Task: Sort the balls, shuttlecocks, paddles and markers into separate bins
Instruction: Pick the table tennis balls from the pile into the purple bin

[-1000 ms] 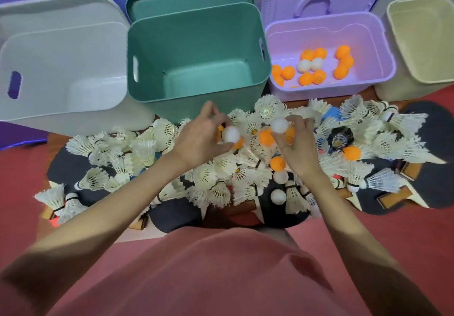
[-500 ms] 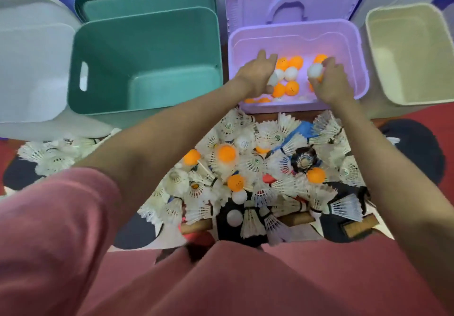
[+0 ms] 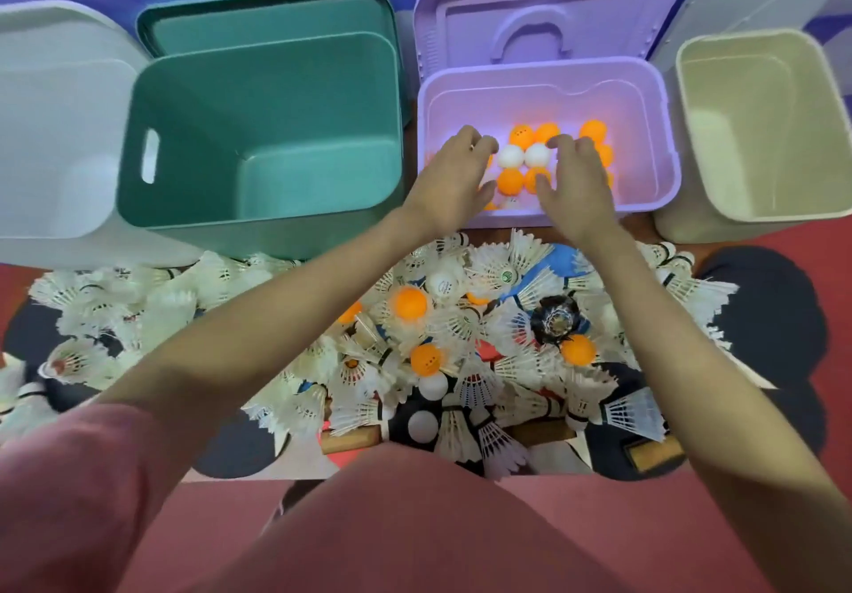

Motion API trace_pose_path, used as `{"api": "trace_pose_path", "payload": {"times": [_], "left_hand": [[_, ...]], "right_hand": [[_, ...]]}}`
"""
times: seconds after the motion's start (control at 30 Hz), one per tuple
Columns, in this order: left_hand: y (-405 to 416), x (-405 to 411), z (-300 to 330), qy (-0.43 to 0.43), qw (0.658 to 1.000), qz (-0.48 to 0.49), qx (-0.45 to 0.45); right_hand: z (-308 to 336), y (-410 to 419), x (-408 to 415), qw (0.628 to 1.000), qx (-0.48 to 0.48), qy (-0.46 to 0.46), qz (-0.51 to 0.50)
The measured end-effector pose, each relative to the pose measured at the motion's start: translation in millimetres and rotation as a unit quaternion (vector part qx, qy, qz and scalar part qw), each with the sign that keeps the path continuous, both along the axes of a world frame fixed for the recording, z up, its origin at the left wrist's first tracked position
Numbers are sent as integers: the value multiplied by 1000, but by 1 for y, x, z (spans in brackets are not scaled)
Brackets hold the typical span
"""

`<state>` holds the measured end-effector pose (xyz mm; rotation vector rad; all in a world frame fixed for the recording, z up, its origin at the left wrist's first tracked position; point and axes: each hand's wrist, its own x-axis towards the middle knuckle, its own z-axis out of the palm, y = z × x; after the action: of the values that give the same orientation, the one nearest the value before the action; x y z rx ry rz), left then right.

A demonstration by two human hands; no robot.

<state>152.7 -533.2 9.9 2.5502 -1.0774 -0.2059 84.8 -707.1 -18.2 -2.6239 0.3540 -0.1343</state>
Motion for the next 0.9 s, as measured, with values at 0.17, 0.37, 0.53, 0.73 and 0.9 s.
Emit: {"api": "trace_pose_path", "payload": {"times": [0.17, 0.37, 0.53, 0.73, 0.9], "left_hand": [[82, -67, 40, -35, 981, 43, -185], [183, -105, 11, 28, 985, 140, -92], [215, -108, -13, 57, 994, 88, 25], [210, -100, -25, 70, 992, 94, 53], [201, -96, -30, 93, 983, 124, 97]], "right_hand": [[17, 75, -57, 983, 144, -81, 82], [11, 132, -121, 973, 205, -50, 95], [1, 162, -156, 974, 156, 12, 164], [-6, 179, -166, 976, 30, 77, 200], [-14, 186, -162, 978, -37, 99, 181]]}}
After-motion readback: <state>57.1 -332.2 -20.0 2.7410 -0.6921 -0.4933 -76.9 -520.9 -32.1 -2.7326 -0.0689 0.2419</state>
